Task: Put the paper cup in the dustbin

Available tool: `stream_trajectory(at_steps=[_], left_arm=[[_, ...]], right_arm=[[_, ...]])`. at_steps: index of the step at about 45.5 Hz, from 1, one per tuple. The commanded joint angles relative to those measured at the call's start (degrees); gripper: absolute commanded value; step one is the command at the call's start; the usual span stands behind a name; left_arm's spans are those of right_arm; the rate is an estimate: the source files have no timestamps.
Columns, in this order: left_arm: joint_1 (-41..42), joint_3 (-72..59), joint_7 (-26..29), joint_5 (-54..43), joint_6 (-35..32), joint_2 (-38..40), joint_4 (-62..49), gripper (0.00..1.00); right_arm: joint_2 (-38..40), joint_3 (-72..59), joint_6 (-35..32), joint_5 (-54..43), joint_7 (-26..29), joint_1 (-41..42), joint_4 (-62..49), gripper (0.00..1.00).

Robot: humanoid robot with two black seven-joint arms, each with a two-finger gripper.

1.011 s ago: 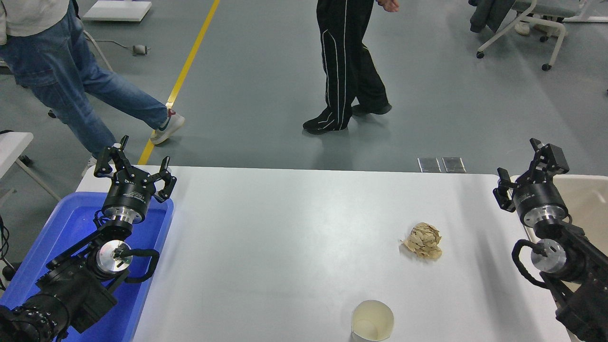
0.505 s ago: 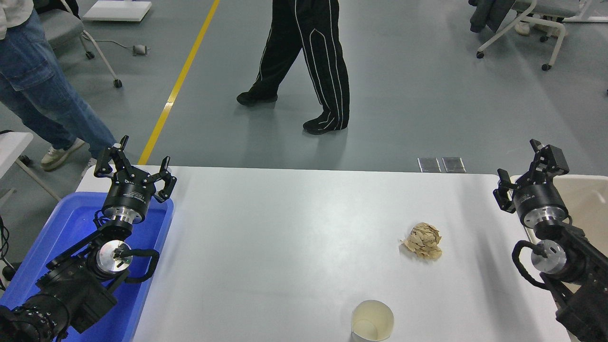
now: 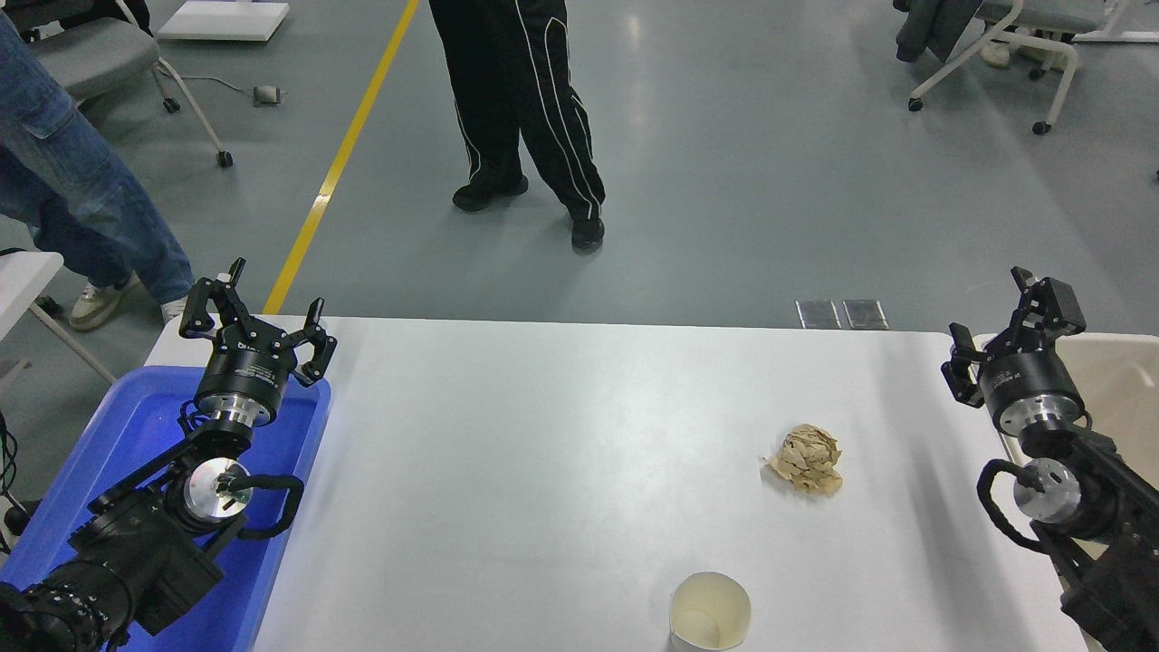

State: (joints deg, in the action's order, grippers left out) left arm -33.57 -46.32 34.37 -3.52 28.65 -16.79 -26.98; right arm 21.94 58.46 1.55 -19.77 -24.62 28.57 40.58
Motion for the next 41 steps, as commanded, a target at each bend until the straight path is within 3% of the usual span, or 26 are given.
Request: stream_trajectory(at_steps=[1, 41], left_arm=[[0.0, 0.0, 0.0, 0.0, 0.0, 0.0, 0.0, 1.00], [0.0, 0.0, 0.0, -0.1, 0.0, 0.0, 0.0, 1.00]], right_arm=[[-0.1, 0.1, 0.0, 0.0, -0.1, -0.3, 0.0, 0.99], [1.4, -3.3, -0.1, 0.2, 0.0, 0.8, 0.1, 0.99]])
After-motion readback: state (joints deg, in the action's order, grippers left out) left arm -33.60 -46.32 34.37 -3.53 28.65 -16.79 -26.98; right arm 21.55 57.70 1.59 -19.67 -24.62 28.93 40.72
